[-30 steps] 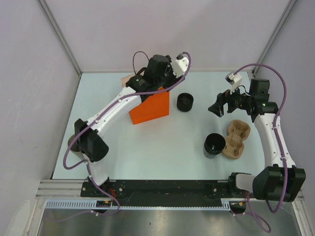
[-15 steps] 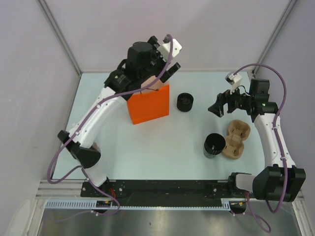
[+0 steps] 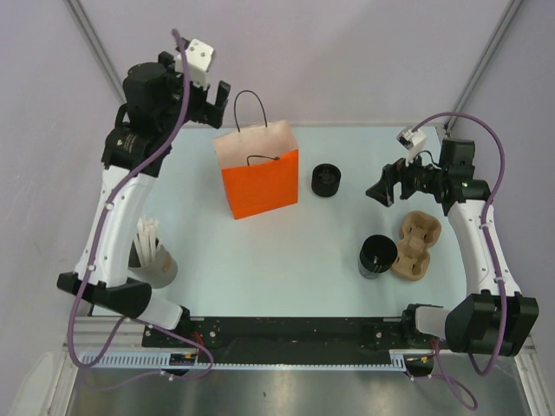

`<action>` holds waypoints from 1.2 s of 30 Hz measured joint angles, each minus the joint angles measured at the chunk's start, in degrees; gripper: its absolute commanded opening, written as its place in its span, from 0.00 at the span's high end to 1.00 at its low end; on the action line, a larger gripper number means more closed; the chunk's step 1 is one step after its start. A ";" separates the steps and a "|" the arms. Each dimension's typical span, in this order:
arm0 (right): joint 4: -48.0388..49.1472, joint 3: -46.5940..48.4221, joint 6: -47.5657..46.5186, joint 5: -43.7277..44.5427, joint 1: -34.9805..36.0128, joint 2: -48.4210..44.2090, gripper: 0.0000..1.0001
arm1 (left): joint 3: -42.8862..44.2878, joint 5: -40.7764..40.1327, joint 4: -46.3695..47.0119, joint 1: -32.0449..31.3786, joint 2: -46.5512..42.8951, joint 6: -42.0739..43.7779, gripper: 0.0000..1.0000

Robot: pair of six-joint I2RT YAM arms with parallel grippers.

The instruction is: Pack the takeout coffee

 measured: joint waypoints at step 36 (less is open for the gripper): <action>7.02 19.56 10.12 36.44 0.07 -14.47 0.00 | -39.28 22.14 3.10 36.00 -39.43 -8.50 0.00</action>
